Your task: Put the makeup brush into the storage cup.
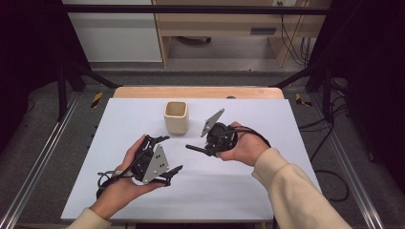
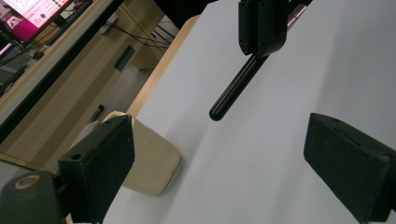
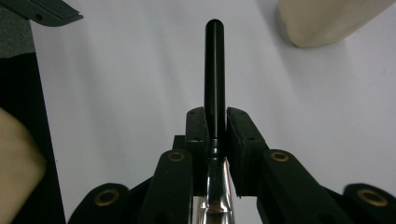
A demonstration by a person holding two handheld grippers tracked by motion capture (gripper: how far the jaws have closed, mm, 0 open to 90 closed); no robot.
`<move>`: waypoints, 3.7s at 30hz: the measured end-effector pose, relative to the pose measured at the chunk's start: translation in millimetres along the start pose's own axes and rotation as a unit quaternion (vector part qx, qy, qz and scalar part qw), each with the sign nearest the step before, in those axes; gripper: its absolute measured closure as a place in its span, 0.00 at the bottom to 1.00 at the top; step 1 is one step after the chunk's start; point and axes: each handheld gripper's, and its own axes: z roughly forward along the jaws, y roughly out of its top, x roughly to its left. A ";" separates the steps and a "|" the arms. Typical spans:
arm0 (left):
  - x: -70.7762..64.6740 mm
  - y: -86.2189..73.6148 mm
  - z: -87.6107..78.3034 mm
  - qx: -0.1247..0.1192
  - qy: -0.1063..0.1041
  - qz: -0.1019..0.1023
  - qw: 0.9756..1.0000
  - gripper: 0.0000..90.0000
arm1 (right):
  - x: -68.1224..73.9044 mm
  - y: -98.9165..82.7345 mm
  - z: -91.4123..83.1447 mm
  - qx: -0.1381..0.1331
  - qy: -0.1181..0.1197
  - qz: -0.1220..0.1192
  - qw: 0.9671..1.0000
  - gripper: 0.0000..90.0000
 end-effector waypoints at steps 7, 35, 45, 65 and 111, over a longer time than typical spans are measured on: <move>-4.0 -1.0 3.1 -0.002 -0.009 0.010 1.000 0.10 | 4.1 6.9 5.2 0.003 0.013 0.001 1.000 0.88; -21.0 3.1 22.0 0.003 -0.027 0.056 0.998 0.20 | 12.1 13.4 15.1 0.015 0.038 -0.005 0.999 0.88; -22.6 0.1 30.3 0.017 -0.037 0.074 0.996 0.28 | 13.9 15.5 16.2 0.017 0.047 -0.004 0.999 0.88; -30.7 -2.8 39.4 0.016 -0.042 0.103 0.994 0.52 | 15.5 18.9 22.8 0.035 0.059 -0.001 0.998 0.88; -33.6 -0.7 39.9 0.052 -0.056 0.193 0.978 0.83 | 20.3 20.8 26.2 0.045 0.072 -0.006 0.996 0.88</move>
